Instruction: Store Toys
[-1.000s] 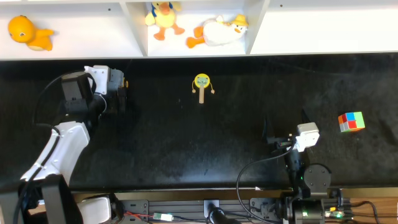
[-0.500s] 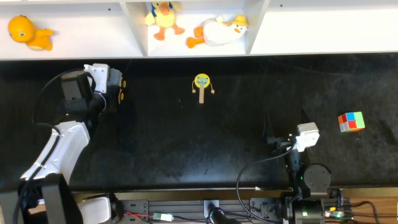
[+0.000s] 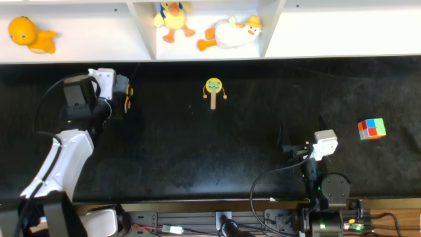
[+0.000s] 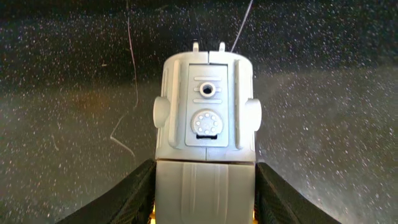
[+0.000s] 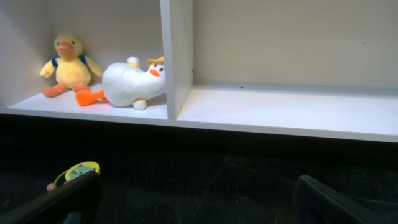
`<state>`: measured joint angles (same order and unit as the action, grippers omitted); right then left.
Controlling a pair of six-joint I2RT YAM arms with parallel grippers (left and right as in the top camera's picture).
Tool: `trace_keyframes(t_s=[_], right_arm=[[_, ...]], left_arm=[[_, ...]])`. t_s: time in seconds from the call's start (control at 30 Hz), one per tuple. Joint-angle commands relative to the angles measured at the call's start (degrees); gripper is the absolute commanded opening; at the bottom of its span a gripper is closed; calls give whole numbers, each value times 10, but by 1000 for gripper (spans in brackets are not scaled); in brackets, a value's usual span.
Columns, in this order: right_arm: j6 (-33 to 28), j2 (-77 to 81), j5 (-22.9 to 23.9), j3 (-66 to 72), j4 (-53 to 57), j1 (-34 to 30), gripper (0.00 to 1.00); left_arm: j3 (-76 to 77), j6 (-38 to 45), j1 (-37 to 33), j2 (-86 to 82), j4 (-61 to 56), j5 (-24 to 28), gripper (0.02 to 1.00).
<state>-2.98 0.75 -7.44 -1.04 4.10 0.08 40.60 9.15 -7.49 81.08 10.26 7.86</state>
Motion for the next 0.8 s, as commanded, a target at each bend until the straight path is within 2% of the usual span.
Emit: trace_keyframes(t_s=[0.03, 0.2, 0.47, 0.8], right_arm=[[5, -4, 2, 8, -2, -1, 996], [5, -4, 2, 8, -2, -1, 996], [5, -4, 2, 8, -2, -1, 996], [5, -4, 2, 8, -2, -1, 996]], left_arm=[[6, 14, 2, -32, 26, -3, 314], [6, 14, 2, -70, 54, -5, 255], [6, 13, 2, -128, 72, -4, 229], [7, -29, -1, -145, 25, -4, 180]])
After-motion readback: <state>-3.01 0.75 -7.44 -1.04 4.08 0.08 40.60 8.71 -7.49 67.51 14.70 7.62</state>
